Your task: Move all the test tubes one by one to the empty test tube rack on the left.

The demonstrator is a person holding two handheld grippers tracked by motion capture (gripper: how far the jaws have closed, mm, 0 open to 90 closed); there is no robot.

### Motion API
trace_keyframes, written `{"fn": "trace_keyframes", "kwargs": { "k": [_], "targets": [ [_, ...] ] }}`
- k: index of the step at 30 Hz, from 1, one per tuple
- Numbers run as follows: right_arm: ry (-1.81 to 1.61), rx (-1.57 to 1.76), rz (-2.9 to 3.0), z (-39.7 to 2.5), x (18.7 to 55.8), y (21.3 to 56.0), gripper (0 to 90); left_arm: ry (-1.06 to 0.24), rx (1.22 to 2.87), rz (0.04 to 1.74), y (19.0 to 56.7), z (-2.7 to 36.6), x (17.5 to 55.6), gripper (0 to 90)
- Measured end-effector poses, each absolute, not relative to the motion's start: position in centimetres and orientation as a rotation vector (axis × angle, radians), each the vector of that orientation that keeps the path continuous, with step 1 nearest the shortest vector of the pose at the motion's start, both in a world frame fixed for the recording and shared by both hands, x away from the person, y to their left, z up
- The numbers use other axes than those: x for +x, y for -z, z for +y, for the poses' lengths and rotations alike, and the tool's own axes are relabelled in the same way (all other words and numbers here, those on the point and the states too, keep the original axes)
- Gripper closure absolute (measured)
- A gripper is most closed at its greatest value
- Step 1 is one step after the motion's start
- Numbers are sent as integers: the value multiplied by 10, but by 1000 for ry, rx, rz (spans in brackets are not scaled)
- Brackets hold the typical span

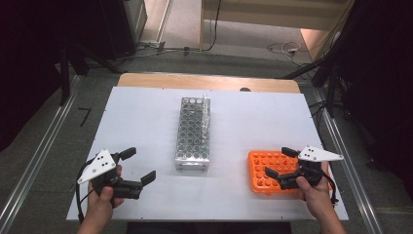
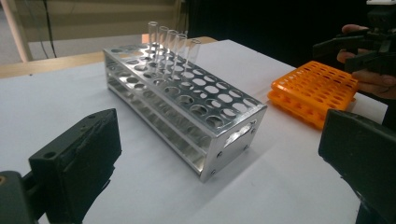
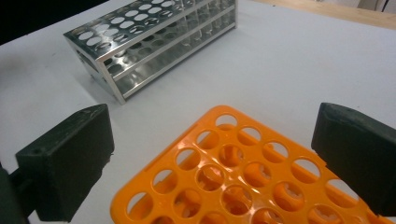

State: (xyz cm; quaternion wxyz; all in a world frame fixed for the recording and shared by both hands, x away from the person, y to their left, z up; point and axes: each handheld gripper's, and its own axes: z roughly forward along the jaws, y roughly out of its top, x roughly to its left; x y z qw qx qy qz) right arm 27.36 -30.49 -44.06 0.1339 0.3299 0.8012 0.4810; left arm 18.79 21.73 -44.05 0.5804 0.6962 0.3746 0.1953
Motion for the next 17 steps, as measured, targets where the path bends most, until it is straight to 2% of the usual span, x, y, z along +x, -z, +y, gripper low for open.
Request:
{"fn": "trace_keyframes", "kwargs": {
  "k": [7,17],
  "targets": [
    [-1407,966,2278,-321,275,445,0,-452,1576,919,450,234,189,0],
    [-1416,1004,2243,-333,278,447,0,-468,1591,952,455,236,193,0]
  ]
}}
